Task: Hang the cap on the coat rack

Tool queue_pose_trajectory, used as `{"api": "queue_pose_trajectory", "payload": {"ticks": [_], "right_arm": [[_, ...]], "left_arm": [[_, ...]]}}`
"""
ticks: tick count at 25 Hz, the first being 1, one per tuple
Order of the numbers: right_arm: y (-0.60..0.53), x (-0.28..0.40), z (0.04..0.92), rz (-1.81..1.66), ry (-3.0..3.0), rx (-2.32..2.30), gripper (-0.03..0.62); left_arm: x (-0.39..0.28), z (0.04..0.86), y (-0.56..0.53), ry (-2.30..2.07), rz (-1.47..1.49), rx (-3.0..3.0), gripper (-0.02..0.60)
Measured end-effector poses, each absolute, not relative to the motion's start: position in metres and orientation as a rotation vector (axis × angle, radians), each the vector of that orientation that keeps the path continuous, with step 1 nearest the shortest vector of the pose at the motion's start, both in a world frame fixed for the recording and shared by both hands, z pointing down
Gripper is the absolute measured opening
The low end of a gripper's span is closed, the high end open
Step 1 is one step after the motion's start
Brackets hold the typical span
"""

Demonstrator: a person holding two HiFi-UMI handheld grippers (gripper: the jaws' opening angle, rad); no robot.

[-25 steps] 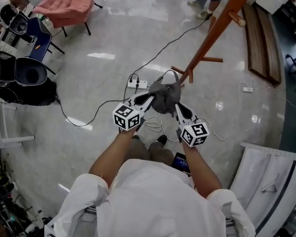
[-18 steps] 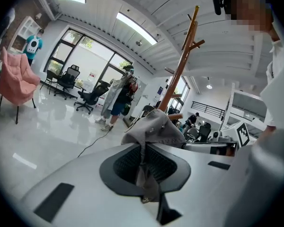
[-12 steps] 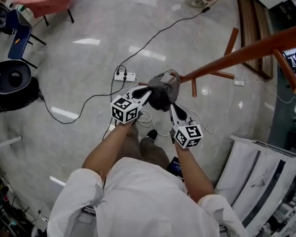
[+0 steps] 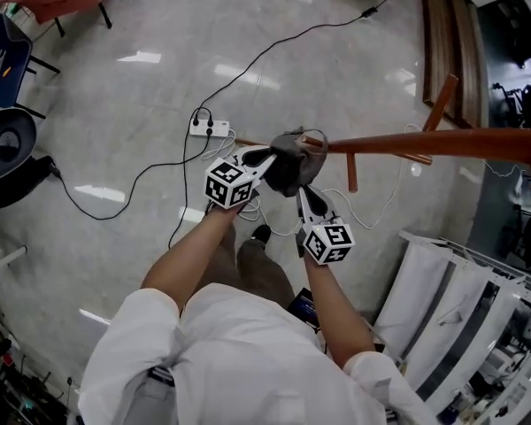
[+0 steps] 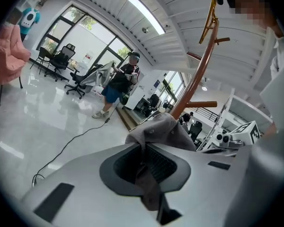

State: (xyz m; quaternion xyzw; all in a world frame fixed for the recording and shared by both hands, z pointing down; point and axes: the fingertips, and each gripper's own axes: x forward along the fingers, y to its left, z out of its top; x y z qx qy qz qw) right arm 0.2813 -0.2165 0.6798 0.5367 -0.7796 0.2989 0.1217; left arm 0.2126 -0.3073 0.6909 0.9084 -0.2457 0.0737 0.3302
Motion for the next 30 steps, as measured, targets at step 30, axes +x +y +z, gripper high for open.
{"api": "queue_pose_trajectory", "payload": {"ticks": [30], "right_arm": [[-0.216, 0.3, 0.753, 0.924, -1.929, 1.781, 0.072]], "left_arm": [[0.225, 0.764, -0.317, -0.582, 0.509, 2.432, 0.14]]}}
